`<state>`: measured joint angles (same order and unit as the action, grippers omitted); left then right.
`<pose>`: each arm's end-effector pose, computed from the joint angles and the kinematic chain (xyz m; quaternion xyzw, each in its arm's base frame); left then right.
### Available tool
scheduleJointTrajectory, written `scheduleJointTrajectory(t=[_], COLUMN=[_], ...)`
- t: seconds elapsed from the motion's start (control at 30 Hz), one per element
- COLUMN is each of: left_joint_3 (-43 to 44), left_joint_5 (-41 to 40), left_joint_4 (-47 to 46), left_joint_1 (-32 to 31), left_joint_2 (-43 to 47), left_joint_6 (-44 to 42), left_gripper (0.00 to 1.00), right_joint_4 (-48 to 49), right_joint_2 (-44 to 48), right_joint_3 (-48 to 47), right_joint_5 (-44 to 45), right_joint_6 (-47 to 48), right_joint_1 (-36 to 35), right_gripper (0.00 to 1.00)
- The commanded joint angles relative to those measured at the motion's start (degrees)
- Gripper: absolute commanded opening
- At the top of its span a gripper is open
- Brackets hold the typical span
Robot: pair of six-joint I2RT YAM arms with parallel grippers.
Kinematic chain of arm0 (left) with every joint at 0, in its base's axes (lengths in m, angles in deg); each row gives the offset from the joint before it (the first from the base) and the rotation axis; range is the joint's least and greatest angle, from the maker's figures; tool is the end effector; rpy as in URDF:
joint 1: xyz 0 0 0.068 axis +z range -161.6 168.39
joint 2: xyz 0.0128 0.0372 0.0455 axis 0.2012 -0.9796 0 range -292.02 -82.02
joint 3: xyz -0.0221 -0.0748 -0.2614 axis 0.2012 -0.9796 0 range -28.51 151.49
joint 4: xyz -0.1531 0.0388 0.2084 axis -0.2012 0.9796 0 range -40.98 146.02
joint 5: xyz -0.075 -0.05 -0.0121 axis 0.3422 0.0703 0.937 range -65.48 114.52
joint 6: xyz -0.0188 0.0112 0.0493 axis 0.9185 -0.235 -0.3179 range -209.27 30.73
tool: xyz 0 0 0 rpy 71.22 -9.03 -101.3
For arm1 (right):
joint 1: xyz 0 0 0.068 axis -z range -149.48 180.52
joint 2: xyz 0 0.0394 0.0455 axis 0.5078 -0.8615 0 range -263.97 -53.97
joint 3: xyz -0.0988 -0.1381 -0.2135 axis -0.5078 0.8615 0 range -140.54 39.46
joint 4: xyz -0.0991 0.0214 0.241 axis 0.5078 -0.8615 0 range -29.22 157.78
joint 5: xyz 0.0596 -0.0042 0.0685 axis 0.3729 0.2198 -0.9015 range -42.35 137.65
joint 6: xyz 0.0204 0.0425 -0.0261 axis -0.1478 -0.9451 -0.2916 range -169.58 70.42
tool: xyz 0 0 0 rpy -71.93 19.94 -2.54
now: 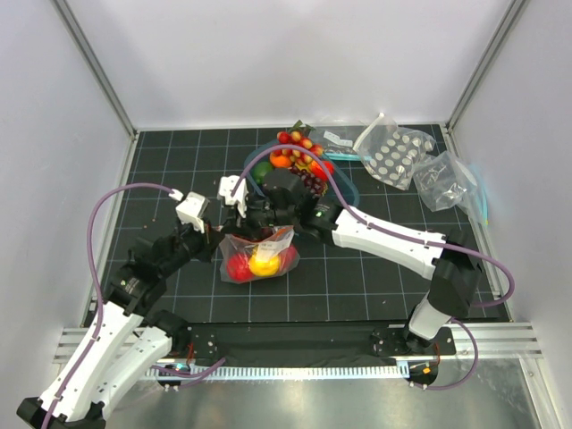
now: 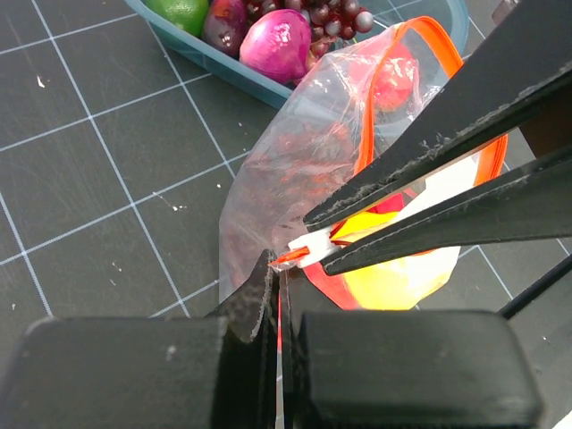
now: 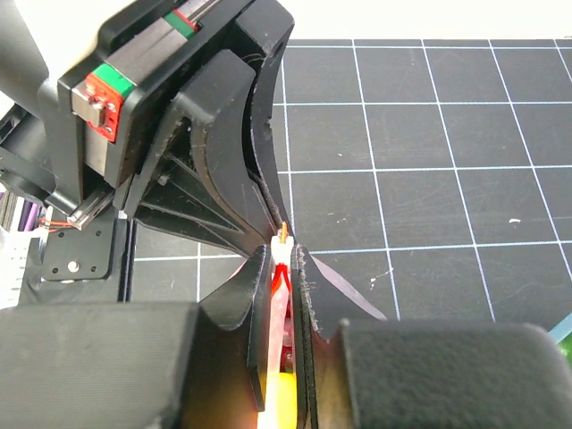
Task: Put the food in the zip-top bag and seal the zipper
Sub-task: Zip the zipper food storage bag at the center of the board.
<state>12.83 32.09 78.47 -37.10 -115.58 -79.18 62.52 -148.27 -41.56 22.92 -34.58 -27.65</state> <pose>0.1210 -0.0629 0.3117 0.1474 0.8132 -0.2232 0.5169 0.1946 0.3416 0.3450 -0.5730 0.5622 0.3715 0.4664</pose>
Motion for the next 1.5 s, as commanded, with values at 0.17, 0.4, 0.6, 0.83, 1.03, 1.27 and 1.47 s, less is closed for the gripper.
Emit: scheduleJointTrajectory(t=[0.17, 0.4, 0.6, 0.83, 1.03, 1.27, 1.47], left_joint_3=[0.8, 0.9, 1.1, 1.0, 1.6, 1.6, 1.8], left_joint_5=[-5.4, -10.6, -13.6, -20.5, -22.4, -23.9, -26.4], left_joint_4=[-0.9, 0.0, 1.0, 1.9, 2.7, 3.0, 3.4], left_joint_1=[0.1, 0.1, 0.1, 0.1, 0.2, 0.1, 0.3], left_joint_2=[0.8, 0.7, 0.2, -1.4, -3.8, -3.6, -3.1], left_joint_6=[1.0, 1.7, 2.1, 4.4, 5.2, 5.5, 5.6], left_gripper=[0.00, 0.00, 0.00, 0.00, 0.00, 0.00, 0.00], right_joint_4=[-0.5, -1.2, -1.9, -3.4, -7.4, -17.0, -22.5], right_joint_2=[4.7, 8.0, 10.2, 12.5, 17.0, 21.6, 24.1], right_joint_3=[1.9, 5.7, 7.2, 9.9, 11.9, 13.1, 13.0], right_joint_5=[0.1, -1.4, -1.5, -1.6, -0.8, 1.9, 4.8], right_joint_6=[0.1, -0.3, -0.2, -0.6, -0.4, 0.9, 1.3], right_joint_1=[1.4, 3.9, 5.2, 7.3, 9.6, 11.1, 11.4], right_gripper=[0.01, 0.01, 0.01, 0.01, 0.01, 0.01, 0.01])
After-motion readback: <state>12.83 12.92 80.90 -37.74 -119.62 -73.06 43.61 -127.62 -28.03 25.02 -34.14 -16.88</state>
